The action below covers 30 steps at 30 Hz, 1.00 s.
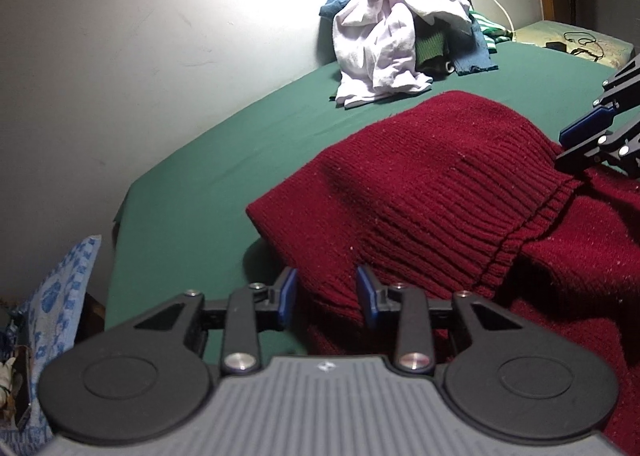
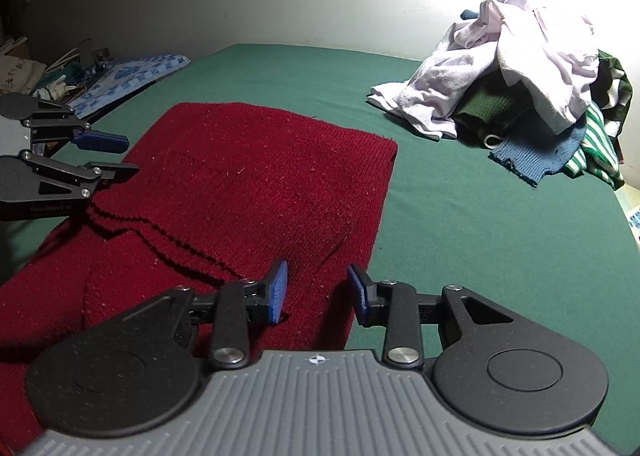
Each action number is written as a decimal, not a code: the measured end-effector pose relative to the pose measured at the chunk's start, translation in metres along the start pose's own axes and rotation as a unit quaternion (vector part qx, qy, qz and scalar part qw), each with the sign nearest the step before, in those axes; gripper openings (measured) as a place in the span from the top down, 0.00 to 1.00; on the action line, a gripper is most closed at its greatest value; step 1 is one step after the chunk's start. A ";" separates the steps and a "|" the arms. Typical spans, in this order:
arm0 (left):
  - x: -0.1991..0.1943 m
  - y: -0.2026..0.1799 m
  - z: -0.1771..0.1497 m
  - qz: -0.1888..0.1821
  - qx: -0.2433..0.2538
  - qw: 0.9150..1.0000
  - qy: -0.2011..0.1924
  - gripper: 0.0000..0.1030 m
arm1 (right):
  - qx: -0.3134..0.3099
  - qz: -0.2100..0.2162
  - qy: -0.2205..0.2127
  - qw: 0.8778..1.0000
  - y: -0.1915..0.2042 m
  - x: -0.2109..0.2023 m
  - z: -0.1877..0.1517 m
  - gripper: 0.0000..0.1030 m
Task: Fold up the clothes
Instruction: 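Move both grippers back to the folded sweater's open end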
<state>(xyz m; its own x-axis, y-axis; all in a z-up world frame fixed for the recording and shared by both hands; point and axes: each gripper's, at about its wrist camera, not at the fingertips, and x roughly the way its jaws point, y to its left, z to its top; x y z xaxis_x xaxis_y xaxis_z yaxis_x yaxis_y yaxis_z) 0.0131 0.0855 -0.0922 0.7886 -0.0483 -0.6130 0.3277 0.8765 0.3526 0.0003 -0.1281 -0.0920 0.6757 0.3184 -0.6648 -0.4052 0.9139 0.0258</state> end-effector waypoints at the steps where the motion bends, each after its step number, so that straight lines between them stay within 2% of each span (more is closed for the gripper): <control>1: -0.001 -0.002 0.000 0.006 0.001 1.000 0.002 0.65 | 0.001 0.005 -0.002 1.000 -0.002 0.000 -0.001 0.65; 6: -0.008 -0.011 0.001 0.034 0.007 0.999 0.010 0.64 | -0.018 0.019 -0.001 1.000 -0.006 -0.009 -0.002 0.65; 10: -0.039 -0.007 -0.006 0.040 -0.041 0.998 0.031 0.61 | -0.033 0.048 -0.011 0.998 -0.009 -0.032 -0.010 0.64; 14: -0.068 -0.017 -0.023 0.028 -0.099 0.993 0.065 0.58 | -0.042 0.068 0.004 0.997 -0.012 -0.044 -0.028 0.64; 17: -0.076 -0.029 -0.036 0.026 -0.131 0.987 0.086 0.56 | -0.024 0.087 0.013 0.996 -0.016 -0.046 -0.038 0.64; 21: -0.077 -0.032 -0.043 0.028 -0.177 0.979 0.093 0.58 | 0.014 0.102 0.025 0.994 -0.023 -0.042 -0.044 0.64; 24: -0.076 -0.025 -0.046 0.014 -0.210 0.972 0.100 0.58 | 0.033 0.109 0.030 0.993 -0.025 -0.041 -0.044 0.64; 27: -0.076 -0.020 -0.049 0.001 -0.224 0.969 0.105 0.58 | 0.028 0.113 0.032 0.993 -0.021 -0.043 -0.048 0.70; 30: -0.077 -0.018 -0.052 -0.011 -0.221 0.969 0.108 0.57 | 0.034 0.107 0.031 0.993 -0.017 -0.045 -0.050 0.74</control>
<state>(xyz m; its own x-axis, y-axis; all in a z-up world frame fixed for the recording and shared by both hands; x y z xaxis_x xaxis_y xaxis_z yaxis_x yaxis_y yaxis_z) -0.0808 0.0987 -0.0877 0.6410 -0.0107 -0.7674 0.0521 0.9982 0.0296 -0.0544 -0.1710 -0.1000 0.5385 0.4937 -0.6829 -0.4917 0.8422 0.2212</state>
